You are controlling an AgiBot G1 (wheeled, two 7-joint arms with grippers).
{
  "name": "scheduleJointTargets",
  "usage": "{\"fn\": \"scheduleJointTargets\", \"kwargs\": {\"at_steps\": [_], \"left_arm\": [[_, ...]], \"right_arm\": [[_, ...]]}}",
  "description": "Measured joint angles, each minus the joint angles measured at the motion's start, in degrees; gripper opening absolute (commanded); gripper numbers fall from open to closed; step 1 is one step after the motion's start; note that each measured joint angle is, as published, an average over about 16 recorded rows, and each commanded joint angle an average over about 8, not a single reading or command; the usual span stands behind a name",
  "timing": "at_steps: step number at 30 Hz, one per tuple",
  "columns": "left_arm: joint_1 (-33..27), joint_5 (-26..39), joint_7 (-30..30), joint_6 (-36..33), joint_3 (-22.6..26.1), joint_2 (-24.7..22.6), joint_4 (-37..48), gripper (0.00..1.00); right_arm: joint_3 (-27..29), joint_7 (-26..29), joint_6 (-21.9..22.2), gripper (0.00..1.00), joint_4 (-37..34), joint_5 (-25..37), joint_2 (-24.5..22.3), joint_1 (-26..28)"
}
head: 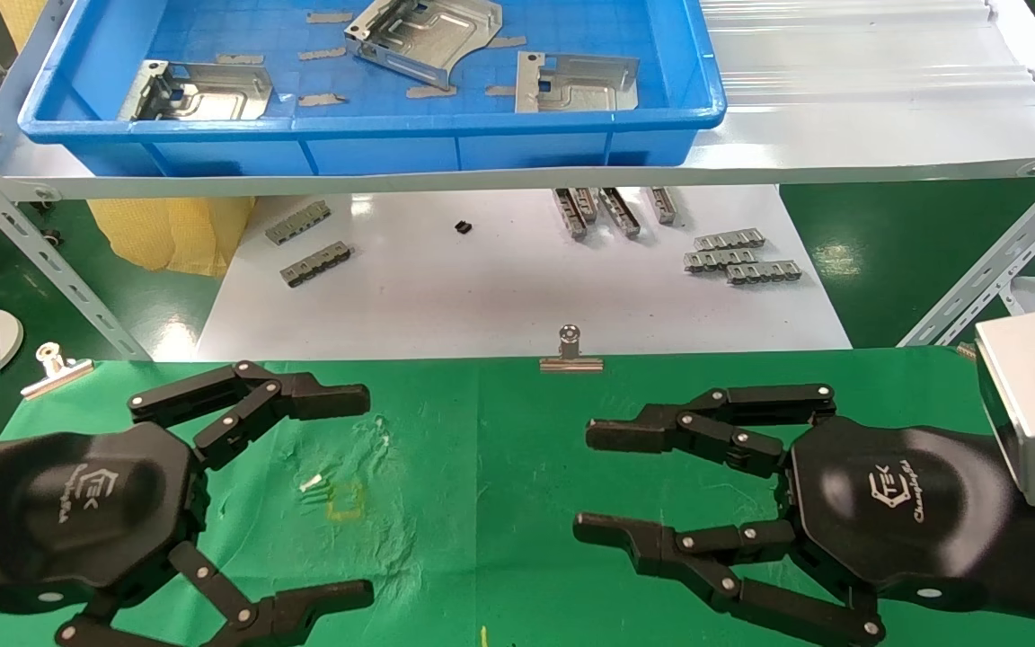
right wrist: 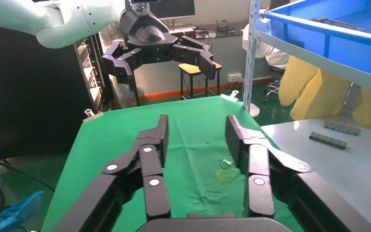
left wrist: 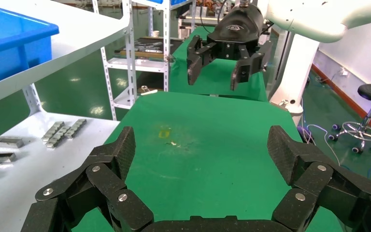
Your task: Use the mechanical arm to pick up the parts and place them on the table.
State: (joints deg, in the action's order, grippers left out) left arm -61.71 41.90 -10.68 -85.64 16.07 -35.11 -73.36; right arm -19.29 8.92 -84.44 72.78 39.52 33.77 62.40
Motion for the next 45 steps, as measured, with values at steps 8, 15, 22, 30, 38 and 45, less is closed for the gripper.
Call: {"fn": "scheduleJointTargets", "kwargs": {"at_steps": [8, 15, 22, 30, 38, 45], "left_arm": [[0.00, 0.00, 0.00, 0.00, 0.00, 0.00, 0.00, 1.00], [-0.51, 0.21, -0.04, 0.07, -0.01, -0.02, 0.05, 1.00], [-6.73, 3.43, -0.33, 0.04, 1.09, -1.69, 2.96, 1.00], [-22.88, 12.76, 2.01, 0.95, 4.69, -8.51, 16.93, 1.00], [-39.64, 24.33, 7.77, 11.03, 8.91, -20.11, 39.99, 1.00], [-48.68, 30.92, 11.64, 24.31, 11.15, -29.84, 57.35, 0.99]], "right_arm": [[0.00, 0.00, 0.00, 0.00, 0.00, 0.00, 0.00, 0.00], [0.00, 0.00, 0.00, 0.00, 0.00, 0.00, 0.00, 0.00], [-0.01, 0.00, 0.00, 0.00, -0.01, 0.00, 0.00, 0.01], [-0.02, -0.01, -0.01, 0.30, -0.02, -0.01, 0.00, 0.01], [-0.03, -0.02, -0.01, 1.00, -0.02, -0.01, 0.00, 0.02], [-0.03, -0.02, 0.00, 1.00, -0.02, -0.02, 0.00, 0.02]]}}
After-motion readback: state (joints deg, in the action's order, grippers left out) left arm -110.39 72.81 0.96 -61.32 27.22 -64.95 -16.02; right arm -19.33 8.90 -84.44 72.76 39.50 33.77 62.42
